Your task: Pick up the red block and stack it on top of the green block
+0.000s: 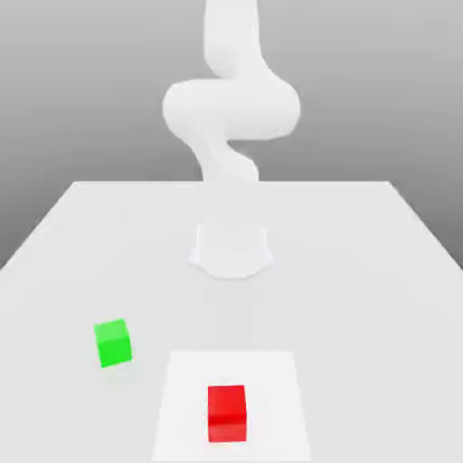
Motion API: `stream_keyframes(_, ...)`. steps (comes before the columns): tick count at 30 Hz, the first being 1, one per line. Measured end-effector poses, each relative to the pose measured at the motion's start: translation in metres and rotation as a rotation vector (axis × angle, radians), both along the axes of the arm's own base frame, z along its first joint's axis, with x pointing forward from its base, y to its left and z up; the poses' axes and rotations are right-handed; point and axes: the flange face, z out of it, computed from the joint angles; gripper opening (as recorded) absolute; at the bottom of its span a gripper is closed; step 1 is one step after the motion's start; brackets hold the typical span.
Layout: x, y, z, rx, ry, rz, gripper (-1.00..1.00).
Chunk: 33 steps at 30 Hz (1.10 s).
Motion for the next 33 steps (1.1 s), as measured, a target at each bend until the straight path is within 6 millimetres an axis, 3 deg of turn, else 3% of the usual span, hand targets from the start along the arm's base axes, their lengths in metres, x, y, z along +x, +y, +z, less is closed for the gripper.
stream_keyframes(5,0.056,-0.001,-0.094,-0.003,0.159,0.011,0.00)
stream_keyframes(11,0.092,-0.002,-0.214,-0.007,0.342,0.025,0.00)
stream_keyframes(17,0.097,-0.003,-0.336,-0.013,0.526,0.037,0.00)
stream_keyframes(23,0.072,-0.005,-0.449,-0.022,0.701,0.048,0.00)
stream_keyframes(28,0.068,-0.005,-0.513,-0.022,0.722,0.049,0.00)
stream_keyframes(29,0.068,-0.005,-0.521,-0.022,0.722,0.049,-1.00)
stream_keyframes(33,0.068,-0.005,-0.521,-0.023,0.722,0.049,-1.00)
